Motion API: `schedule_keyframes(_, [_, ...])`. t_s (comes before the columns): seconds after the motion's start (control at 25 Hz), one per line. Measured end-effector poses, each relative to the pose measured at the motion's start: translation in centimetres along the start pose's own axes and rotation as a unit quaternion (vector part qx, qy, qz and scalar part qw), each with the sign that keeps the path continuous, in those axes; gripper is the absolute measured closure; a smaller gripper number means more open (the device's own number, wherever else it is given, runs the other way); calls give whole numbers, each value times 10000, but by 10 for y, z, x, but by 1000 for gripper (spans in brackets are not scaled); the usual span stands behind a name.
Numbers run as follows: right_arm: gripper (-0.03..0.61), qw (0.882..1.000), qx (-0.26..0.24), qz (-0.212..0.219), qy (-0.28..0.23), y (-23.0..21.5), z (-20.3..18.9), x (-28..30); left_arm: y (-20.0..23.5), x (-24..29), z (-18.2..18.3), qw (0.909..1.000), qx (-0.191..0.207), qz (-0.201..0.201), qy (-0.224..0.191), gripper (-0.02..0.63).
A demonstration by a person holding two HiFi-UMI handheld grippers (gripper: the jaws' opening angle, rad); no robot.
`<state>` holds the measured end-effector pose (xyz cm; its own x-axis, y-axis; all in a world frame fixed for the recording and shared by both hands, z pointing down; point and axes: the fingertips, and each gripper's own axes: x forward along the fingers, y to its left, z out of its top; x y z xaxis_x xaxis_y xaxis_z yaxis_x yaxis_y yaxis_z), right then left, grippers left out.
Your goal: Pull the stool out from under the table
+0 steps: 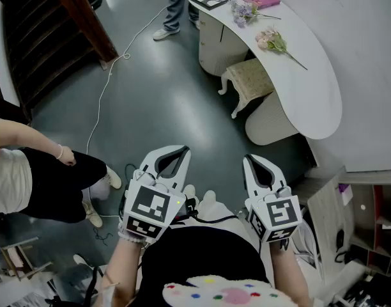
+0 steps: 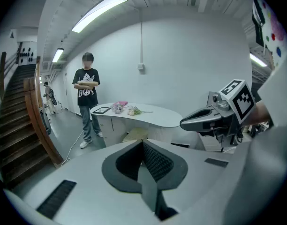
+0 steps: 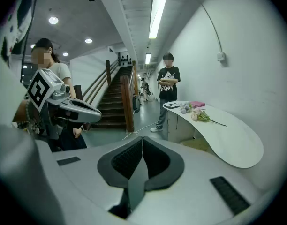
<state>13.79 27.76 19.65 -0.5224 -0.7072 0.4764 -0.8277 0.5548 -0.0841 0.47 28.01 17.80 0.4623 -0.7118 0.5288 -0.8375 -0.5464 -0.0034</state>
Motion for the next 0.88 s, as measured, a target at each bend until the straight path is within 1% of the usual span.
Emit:
schedule_keyframes(0.32, [543, 10000, 53, 47, -4, 7, 2, 2, 0, -1, -4, 10000, -7, 3, 14, 597])
schedule_keyframes(0.72, [543, 10000, -7, 44, 31, 3, -3, 0, -1, 0, -4, 10000, -11, 13, 56, 597])
schedule_keyframes(0.88, [543, 9999, 118, 43, -18, 1, -2, -2, -4, 1, -4, 10000, -12, 27, 73, 597])
